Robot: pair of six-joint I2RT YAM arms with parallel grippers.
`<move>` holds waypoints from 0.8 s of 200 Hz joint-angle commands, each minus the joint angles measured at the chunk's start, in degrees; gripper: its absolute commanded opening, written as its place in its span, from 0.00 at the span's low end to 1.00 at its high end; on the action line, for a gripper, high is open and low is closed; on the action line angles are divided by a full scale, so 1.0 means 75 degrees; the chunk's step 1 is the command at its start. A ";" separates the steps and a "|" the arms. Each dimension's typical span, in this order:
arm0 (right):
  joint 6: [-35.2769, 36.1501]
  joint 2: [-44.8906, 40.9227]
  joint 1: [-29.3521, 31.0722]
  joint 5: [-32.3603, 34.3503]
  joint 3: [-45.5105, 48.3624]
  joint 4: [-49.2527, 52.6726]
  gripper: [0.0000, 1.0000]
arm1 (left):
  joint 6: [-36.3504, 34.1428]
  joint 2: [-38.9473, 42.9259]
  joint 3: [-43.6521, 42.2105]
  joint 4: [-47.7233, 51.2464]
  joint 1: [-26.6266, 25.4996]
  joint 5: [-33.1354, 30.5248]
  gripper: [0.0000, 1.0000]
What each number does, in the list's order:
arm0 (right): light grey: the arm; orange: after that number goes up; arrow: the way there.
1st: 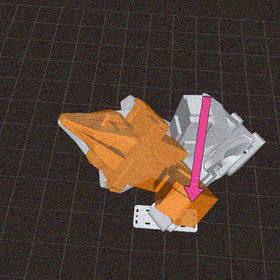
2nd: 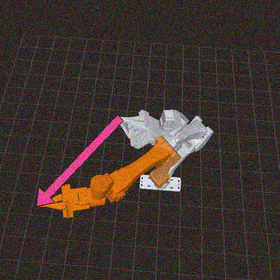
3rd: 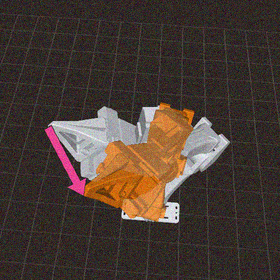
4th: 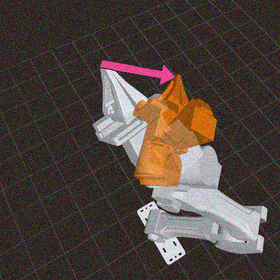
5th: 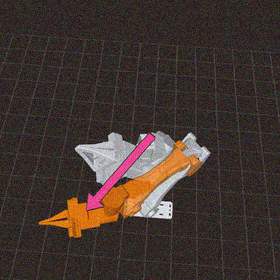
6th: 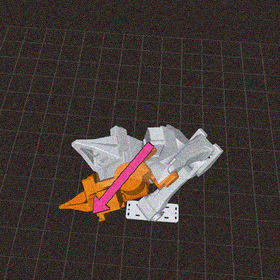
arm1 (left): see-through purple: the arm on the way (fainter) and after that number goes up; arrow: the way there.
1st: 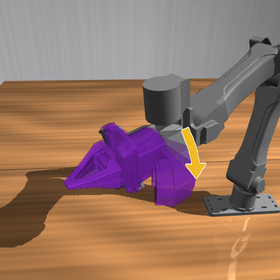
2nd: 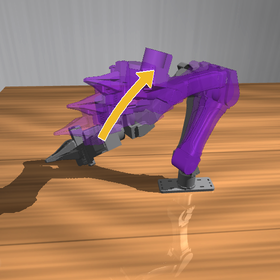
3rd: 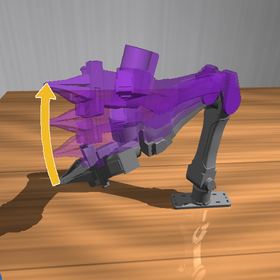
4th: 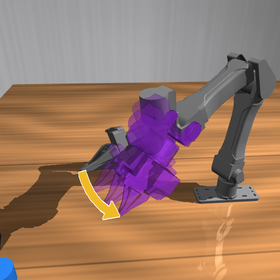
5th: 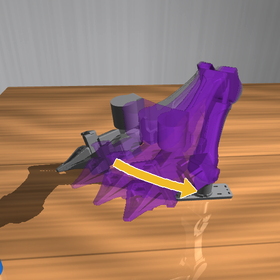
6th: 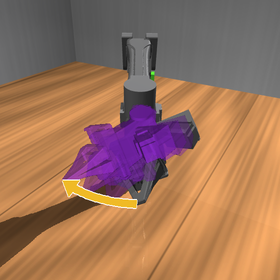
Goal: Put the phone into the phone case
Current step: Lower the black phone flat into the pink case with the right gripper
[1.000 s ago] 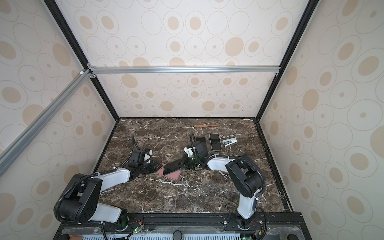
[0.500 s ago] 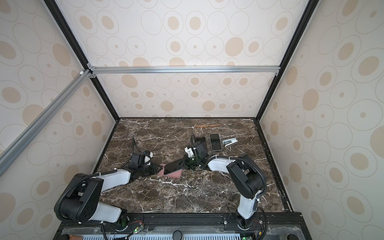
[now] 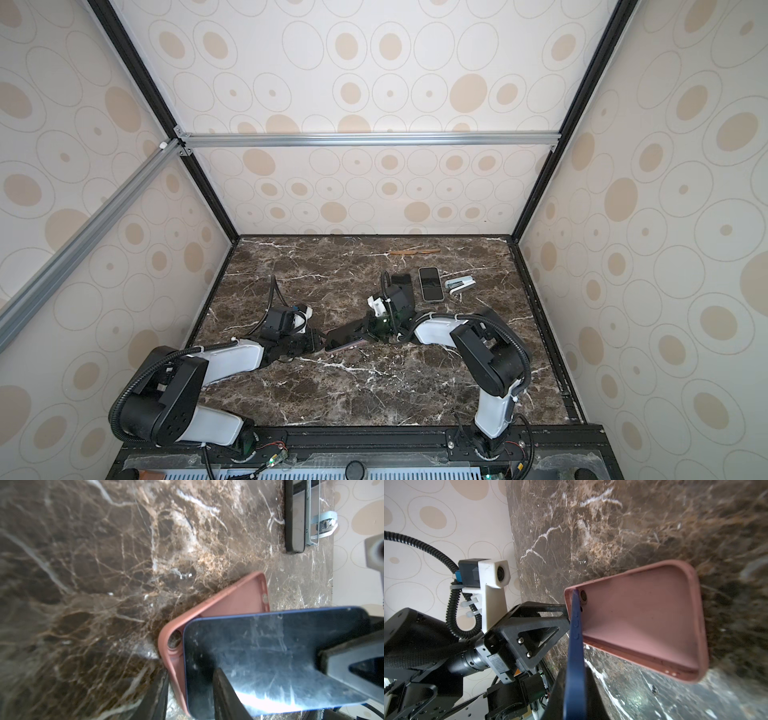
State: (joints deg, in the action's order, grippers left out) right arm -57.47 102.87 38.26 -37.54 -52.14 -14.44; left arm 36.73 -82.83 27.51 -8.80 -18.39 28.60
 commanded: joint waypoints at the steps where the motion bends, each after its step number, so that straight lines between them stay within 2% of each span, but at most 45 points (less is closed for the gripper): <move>1: 0.0251 0.0093 0.0089 -0.0570 0.0093 0.0178 0.00 | 0.0187 -0.0134 0.0198 -0.0342 -0.0041 0.0017 0.36; 43: 0.0279 0.0581 0.0075 -0.0795 0.0187 -0.0330 0.00 | 0.0445 -0.0358 0.0157 -0.0681 -0.0067 0.0262 0.36; 103: -0.0035 0.1080 0.0065 -0.0354 0.0608 -0.1286 0.00 | 0.0405 -0.0265 0.0093 -0.0566 -0.0129 0.0364 0.36; 134: 0.0363 0.1022 0.0055 -0.0072 0.0525 -0.0411 0.02 | 0.0282 -0.0181 0.0070 -0.0299 -0.0131 0.0159 0.36; 160: 0.0720 0.0735 0.0057 0.0241 0.0461 0.0298 0.04 | 0.0020 0.0033 0.0110 0.0273 -0.0149 -0.0488 0.36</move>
State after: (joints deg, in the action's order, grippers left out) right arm -55.00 107.81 37.19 -41.98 -49.10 -23.92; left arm 39.20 -83.90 27.51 -11.64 -18.35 26.72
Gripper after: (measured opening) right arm 0.116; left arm 0.363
